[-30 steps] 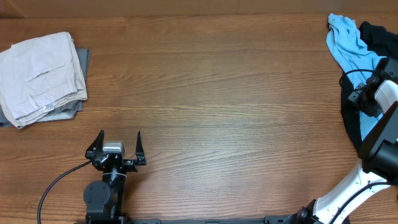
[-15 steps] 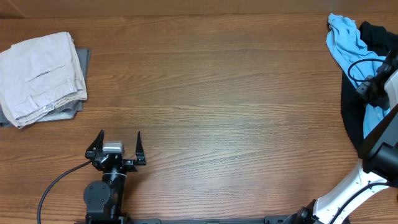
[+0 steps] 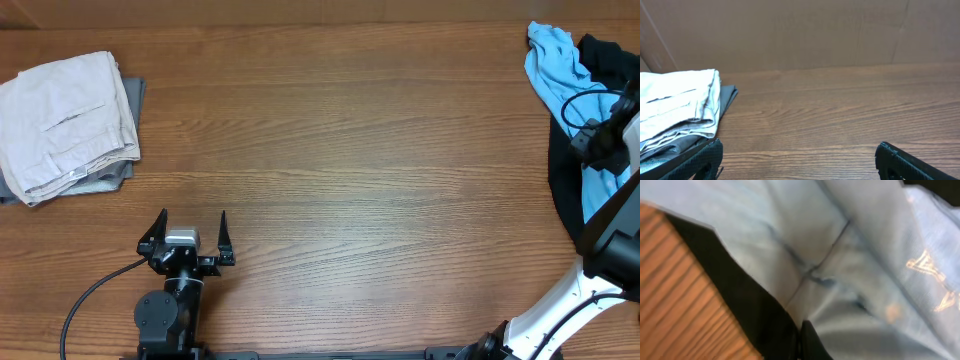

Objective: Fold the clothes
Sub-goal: 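Reach the right gripper to the light-blue T-shirt and grasp it, then drag the blue T-shirt with the right gripper to table center, then reach the left gripper to the T-shirt's left edge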

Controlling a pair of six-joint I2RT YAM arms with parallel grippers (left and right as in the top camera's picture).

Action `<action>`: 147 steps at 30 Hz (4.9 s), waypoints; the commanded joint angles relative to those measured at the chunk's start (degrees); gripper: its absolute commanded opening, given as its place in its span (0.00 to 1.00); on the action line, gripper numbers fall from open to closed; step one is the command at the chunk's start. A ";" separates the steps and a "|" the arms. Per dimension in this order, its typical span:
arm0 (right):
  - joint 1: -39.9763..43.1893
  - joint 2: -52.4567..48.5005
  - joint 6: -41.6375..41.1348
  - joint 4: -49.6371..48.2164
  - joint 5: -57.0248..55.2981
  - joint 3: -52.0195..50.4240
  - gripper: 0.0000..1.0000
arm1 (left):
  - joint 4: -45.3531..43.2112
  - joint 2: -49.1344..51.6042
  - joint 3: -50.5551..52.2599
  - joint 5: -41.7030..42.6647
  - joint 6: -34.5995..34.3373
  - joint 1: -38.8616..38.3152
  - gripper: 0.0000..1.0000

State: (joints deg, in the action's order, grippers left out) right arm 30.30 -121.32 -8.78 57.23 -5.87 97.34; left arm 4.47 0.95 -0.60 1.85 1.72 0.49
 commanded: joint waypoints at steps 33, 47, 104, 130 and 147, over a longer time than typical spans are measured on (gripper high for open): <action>-53.48 7.82 -11.04 -4.09 25.05 1.07 0.04 | -0.07 -0.68 0.33 -0.44 1.09 0.24 1.00; -67.52 1.77 -13.99 -24.55 22.23 1.07 0.04 | -0.07 -0.68 0.33 -0.44 1.09 0.24 1.00; -49.62 2.14 -11.85 -2.75 10.38 1.05 0.04 | 11.02 28.06 -27.56 24.96 5.64 0.22 1.00; -49.64 2.14 -11.85 -3.67 10.43 1.07 0.11 | 8.07 89.53 -54.38 30.23 10.43 -10.82 1.00; -49.64 2.14 -11.87 -3.98 10.45 1.07 0.15 | -6.60 101.09 -54.38 1.86 10.27 -19.91 0.88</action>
State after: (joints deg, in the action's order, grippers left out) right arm -19.22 -119.77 -20.78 53.54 5.08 98.24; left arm -1.52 100.68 -53.78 7.09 12.03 -20.47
